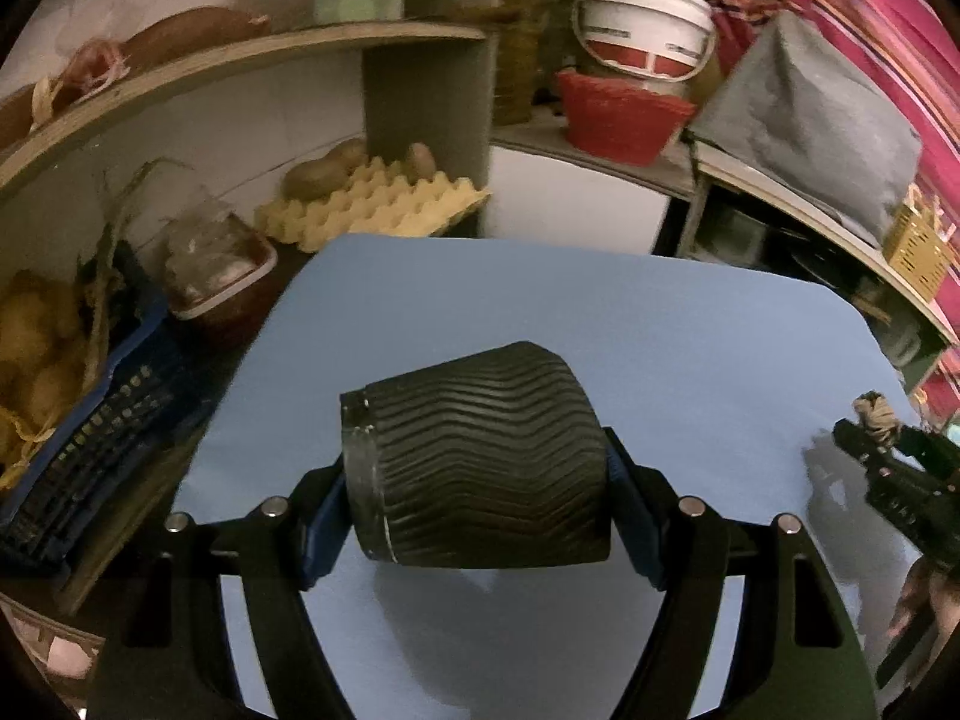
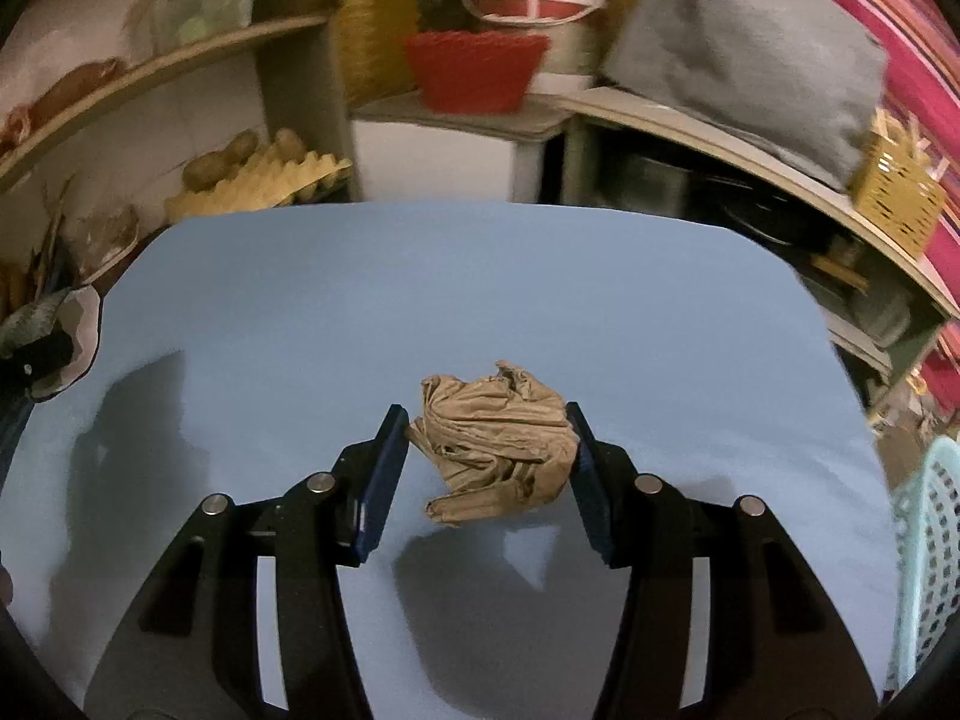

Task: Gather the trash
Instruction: 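Carry the black cup with the left tool while the right tool carries the brown paper to the wastebasket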

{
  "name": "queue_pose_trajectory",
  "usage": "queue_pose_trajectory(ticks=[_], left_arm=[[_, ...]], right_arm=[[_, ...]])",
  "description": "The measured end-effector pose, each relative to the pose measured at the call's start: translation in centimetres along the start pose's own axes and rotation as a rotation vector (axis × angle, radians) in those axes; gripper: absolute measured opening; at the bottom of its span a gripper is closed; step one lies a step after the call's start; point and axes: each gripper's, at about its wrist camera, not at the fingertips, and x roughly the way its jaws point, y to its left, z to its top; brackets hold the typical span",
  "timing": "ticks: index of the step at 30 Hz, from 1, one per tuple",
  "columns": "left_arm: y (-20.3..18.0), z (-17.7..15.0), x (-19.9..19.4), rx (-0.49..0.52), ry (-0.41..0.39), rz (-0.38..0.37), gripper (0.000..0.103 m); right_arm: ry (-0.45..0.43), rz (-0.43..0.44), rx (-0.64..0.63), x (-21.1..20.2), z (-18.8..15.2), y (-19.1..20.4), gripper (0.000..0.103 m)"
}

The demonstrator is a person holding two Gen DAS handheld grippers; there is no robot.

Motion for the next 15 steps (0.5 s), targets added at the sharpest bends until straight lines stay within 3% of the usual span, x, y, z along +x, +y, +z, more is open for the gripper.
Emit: queue_pose_trajectory(ticks=[8,15], left_arm=[[-5.7,-1.7,-2.0,0.08,-0.011,-0.044,0.074],[-11.1,-2.7,-3.5,0.165,-0.028,-0.045,0.074]], right_arm=[[-0.017,-0.055,0.069,-3.4,-2.1,-7.3,0.052],[-0.051,-0.076,0.068,-7.1,-3.5,-11.3,0.052]])
